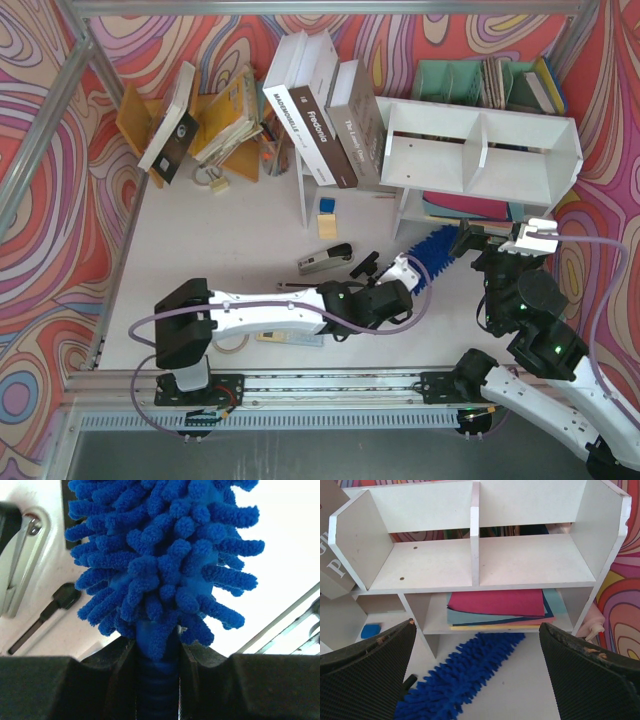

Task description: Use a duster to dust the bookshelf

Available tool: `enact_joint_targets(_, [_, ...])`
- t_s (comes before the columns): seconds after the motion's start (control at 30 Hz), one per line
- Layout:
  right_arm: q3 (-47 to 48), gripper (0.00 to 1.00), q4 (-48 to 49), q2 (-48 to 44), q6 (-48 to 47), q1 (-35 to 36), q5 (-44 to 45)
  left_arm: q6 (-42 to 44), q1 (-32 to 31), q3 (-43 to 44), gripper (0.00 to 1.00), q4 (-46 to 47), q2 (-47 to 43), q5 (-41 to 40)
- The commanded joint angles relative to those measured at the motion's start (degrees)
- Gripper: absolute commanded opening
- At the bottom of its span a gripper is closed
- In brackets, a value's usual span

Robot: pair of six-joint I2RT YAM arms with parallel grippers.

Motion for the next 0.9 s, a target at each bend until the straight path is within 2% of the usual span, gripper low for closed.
enact_joint_targets(0.0, [-0.5,0.99,1.8,0.0,-0.8,-0.1,0.8,4.4,-0.9,5.6,0.0,6.4,2.9,3.0])
enact_joint_targets(0.13, [-0.5,0.99,1.8,0.0,-0.8,-0.1,0.7,4.2,-1.4,9.4,0.0,3.8,6.5,4.9])
enact_joint_targets(0.23, [-0.5,0.99,1.7,0.0,-0.7,-0.1,0.8,3.6,-1.7,8.6,0.0,3.9,6.4,4.2])
enact_joint_targets(0.47, [-0.5,0.99,1.7,0.3,-0.8,-0.1,0.8,0.9,-1.4,-1.8,0.0,6.1,-2.3,-2.8])
enact_joint_targets(0.87, [-0.4,0.99,1.7,0.6,-0.6,-0.1,1.1,-6.2,0.8,-14.9,0.0,3.7,-12.4,-7.6])
